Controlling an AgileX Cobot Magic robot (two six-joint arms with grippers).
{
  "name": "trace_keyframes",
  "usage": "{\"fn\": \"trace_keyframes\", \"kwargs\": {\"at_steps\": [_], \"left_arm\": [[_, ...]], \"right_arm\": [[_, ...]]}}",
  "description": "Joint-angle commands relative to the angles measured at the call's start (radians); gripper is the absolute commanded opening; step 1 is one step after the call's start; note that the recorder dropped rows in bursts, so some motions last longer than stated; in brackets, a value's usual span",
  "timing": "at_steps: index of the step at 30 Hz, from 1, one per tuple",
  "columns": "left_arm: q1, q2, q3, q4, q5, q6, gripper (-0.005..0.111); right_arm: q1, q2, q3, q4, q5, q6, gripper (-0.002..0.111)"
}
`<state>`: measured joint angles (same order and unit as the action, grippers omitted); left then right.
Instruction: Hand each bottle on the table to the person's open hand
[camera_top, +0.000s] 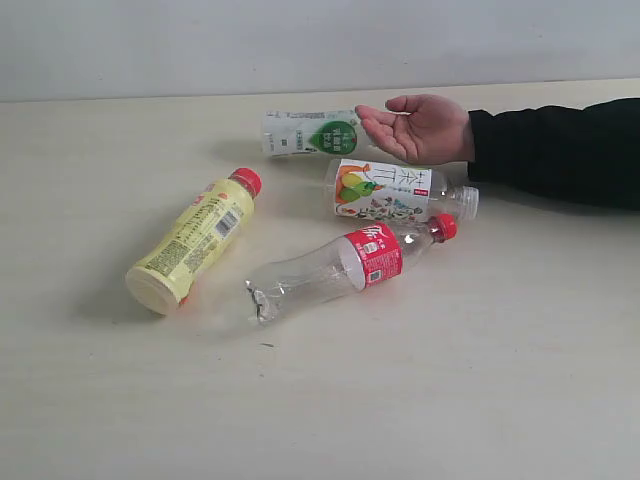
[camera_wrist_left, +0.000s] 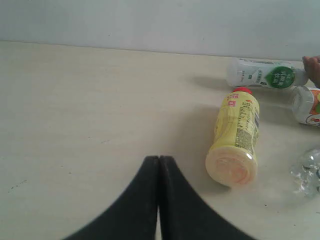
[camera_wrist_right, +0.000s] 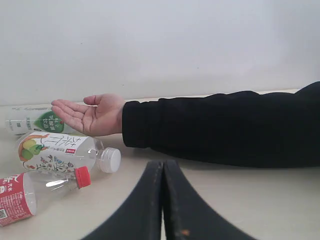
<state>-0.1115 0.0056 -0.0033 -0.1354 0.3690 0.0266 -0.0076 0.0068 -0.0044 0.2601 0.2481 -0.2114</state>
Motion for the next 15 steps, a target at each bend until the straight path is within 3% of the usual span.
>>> {"fn": "trace_keyframes", "kwargs": {"at_steps": [1,13,15], "left_arm": [[0.002,-0.006,0.003,-0.002,-0.01,-0.005,0.002],[0.002,-0.006,0.003,0.002,-0.012,0.004,0.002],[0.002,-0.006,0.003,0.01,-0.042,0.073,0.002]], "right_arm": [[0.003,-0.007,0.004,0.001,-0.003,-0.001,0.0],[0.003,-0.007,0.004,0.001,-0.003,-0.001,0.0],[0.003,-0.007,0.004,0.001,-0.003,-0.001,0.0]]}}
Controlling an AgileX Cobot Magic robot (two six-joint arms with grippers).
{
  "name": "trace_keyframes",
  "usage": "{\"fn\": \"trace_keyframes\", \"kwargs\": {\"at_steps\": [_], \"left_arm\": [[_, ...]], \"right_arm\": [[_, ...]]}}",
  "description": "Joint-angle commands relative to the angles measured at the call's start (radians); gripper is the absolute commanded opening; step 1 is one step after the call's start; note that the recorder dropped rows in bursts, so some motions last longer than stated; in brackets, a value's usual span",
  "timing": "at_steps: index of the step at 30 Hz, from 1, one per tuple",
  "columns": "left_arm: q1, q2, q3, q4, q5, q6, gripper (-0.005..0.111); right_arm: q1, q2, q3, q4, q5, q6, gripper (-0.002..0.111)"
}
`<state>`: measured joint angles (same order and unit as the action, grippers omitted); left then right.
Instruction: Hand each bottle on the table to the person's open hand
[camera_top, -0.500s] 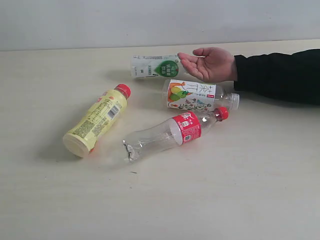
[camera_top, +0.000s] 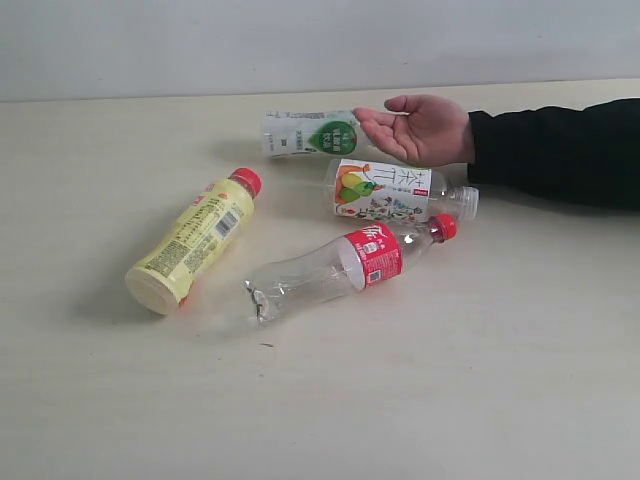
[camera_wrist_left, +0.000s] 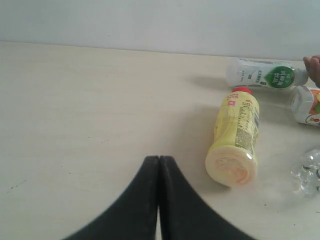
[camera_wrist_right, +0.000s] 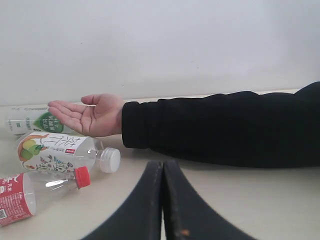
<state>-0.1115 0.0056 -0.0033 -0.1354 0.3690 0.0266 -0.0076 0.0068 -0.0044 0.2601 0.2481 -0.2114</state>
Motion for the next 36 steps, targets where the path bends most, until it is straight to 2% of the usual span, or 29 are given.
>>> {"fn": "trace_keyframes", "kwargs": {"at_steps": [1,2,6,7,9,13,17,20,24,27,30,33,36], "left_arm": [[0.002,-0.006,0.003,0.006,-0.086,0.095,0.002],[0.002,-0.006,0.003,-0.023,-0.131,0.087,0.002],[0.002,-0.006,0.003,-0.436,-0.301,-0.078,0.002],[0.002,-0.006,0.003,-0.469,-0.354,-0.078,0.002],[0.002,-0.006,0.003,-0.474,-0.482,-0.085,0.002],[0.002,-0.006,0.003,-0.474,-0.617,-0.093,0.002],[0.002,-0.006,0.003,-0.465,-0.765,-0.305,0.002],[0.002,-0.006,0.003,-0.407,-0.867,-0.401,0.002],[0.002,0.034,-0.077,-0.24,-0.938,-0.401,0.002],[0.002,0.158,-0.194,-0.146,-0.916,-0.446,0.002],[0.002,0.343,-0.374,-0.062,-0.773,-0.483,0.002],[0.002,0.56,-0.61,0.061,-0.439,-0.442,0.002],[0.002,0.808,-0.814,0.09,-0.1,-0.371,0.002]], "right_arm": [[0.003,-0.007,0.004,0.001,-0.003,-0.001,0.0],[0.003,-0.007,0.004,0.001,-0.003,-0.001,0.0],[0.003,-0.007,0.004,0.001,-0.003,-0.001,0.0],[0.003,-0.007,0.004,0.001,-0.003,-0.001,0.0],[0.003,-0.007,0.004,0.001,-0.003,-0.001,0.0],[0.003,-0.007,0.004,0.001,-0.003,-0.001,0.0],[0.003,-0.007,0.004,0.001,-0.003,-0.001,0.0],[0.003,-0.007,0.004,0.001,-0.003,-0.001,0.0],[0.003,-0.007,0.004,0.001,-0.003,-0.001,0.0],[0.003,-0.007,0.004,0.001,-0.003,-0.001,0.0],[0.003,-0.007,0.004,0.001,-0.003,-0.001,0.0],[0.003,-0.007,0.004,0.001,-0.003,-0.001,0.0],[0.003,-0.007,0.004,0.001,-0.003,-0.001,0.0]]}}
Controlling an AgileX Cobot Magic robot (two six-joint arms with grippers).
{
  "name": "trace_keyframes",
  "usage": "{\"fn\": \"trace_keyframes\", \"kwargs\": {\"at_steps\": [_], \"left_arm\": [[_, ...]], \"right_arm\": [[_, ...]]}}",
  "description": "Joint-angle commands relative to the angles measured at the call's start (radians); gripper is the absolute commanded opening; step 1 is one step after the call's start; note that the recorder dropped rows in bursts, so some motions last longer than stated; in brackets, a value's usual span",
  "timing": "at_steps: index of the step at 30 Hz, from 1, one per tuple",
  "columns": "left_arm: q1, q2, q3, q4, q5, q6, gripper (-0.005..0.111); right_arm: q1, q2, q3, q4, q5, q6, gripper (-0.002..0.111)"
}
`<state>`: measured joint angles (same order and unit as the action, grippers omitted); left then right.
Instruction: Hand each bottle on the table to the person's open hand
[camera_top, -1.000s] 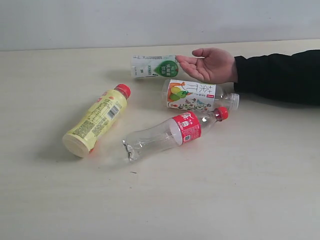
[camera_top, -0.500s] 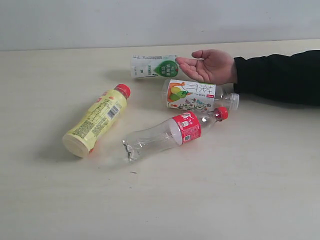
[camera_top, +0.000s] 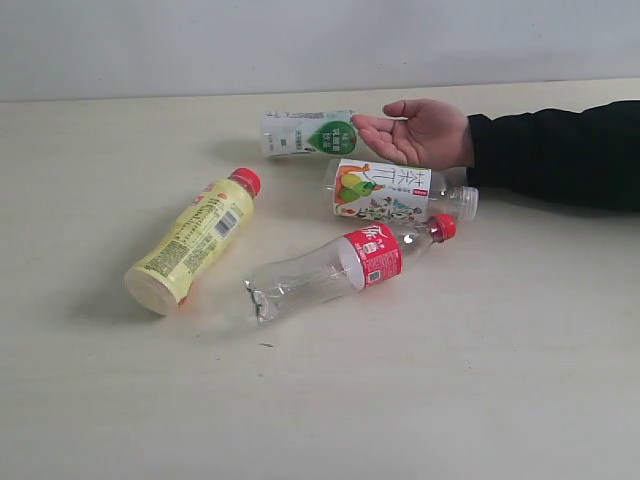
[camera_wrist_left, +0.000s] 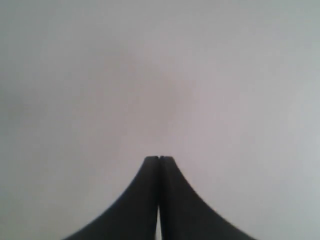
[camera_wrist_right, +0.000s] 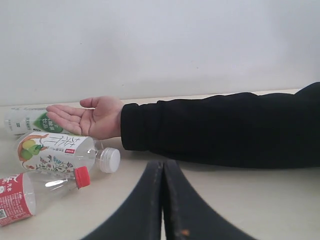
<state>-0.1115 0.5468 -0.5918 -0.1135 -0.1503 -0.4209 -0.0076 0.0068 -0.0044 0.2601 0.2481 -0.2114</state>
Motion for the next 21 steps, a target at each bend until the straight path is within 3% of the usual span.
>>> {"fn": "trace_keyframes", "kwargs": {"at_steps": [1,5,8,10,15,19,21], "left_arm": [[0.002,0.355,-0.291,0.066,0.529,0.123,0.002],[-0.018,0.674,-0.508,-0.118,0.96,0.386,0.003],[-0.076,0.855,-0.631,-0.321,1.18,0.632,0.007],[-0.145,0.947,-0.692,-0.342,1.23,0.644,0.009],[-0.384,1.14,-0.846,-0.166,1.234,0.639,0.017],[-0.526,1.274,-0.957,-0.004,1.24,0.654,0.049],[-0.587,1.335,-0.996,0.05,1.24,0.69,0.074]], "right_arm": [[0.003,-0.007,0.004,0.001,-0.003,-0.001,0.0],[0.003,-0.007,0.004,0.001,-0.003,-0.001,0.0],[0.003,-0.007,0.004,0.001,-0.003,-0.001,0.0],[0.003,-0.007,0.004,0.001,-0.003,-0.001,0.0],[0.003,-0.007,0.004,0.001,-0.003,-0.001,0.0],[0.003,-0.007,0.004,0.001,-0.003,-0.001,0.0],[0.003,-0.007,0.004,0.001,-0.003,-0.001,0.0]]}}
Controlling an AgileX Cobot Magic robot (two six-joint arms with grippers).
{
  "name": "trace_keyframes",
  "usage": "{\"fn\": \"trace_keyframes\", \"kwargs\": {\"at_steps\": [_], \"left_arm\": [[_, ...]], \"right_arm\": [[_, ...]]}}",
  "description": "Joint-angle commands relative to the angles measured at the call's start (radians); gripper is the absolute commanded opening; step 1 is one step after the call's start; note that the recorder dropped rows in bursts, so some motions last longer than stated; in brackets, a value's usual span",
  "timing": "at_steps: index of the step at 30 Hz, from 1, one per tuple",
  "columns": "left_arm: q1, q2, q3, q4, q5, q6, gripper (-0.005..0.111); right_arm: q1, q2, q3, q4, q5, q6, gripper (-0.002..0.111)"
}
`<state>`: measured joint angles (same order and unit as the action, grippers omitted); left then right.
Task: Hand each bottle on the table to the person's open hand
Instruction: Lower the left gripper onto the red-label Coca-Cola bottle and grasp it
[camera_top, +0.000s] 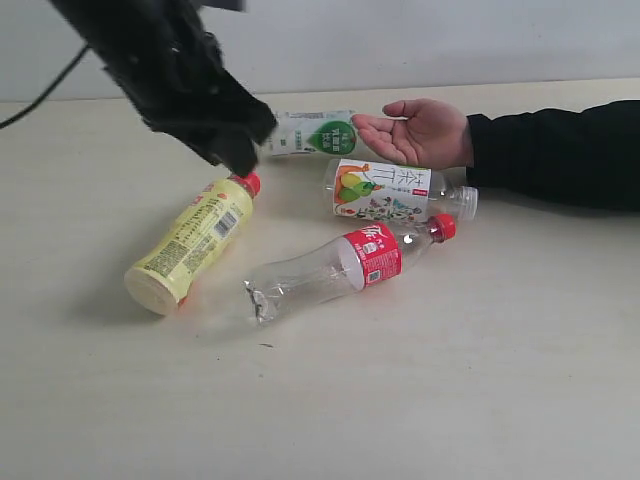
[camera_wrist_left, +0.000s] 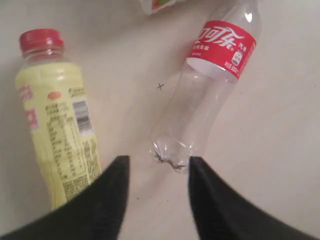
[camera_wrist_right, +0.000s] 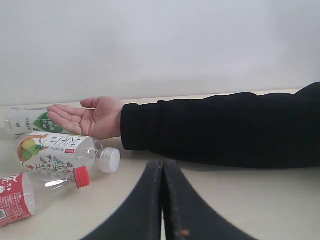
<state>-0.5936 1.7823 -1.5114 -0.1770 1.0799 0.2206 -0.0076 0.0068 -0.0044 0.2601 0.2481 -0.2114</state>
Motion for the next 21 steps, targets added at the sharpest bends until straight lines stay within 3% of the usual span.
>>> {"fn": "trace_keyframes", "kwargs": {"at_steps": [1,2,5,21], "left_arm": [[-0.132,0.122,-0.089,0.129,-0.001,0.06,0.082],[-0.153,0.153,-0.104,0.15,-0.021,0.067,0.09],[-0.195,0.22,-0.136,0.209,-0.066,0.067,0.089],[-0.199,0.41,-0.193,0.19,-0.048,0.073,0.089]], "right_arm": [[0.003,-0.007,0.004,0.001,-0.003,-0.001,0.0],[0.003,-0.007,0.004,0.001,-0.003,-0.001,0.0],[0.003,-0.007,0.004,0.001,-0.003,-0.001,0.0],[0.003,-0.007,0.004,0.001,-0.003,-0.001,0.0]]}}
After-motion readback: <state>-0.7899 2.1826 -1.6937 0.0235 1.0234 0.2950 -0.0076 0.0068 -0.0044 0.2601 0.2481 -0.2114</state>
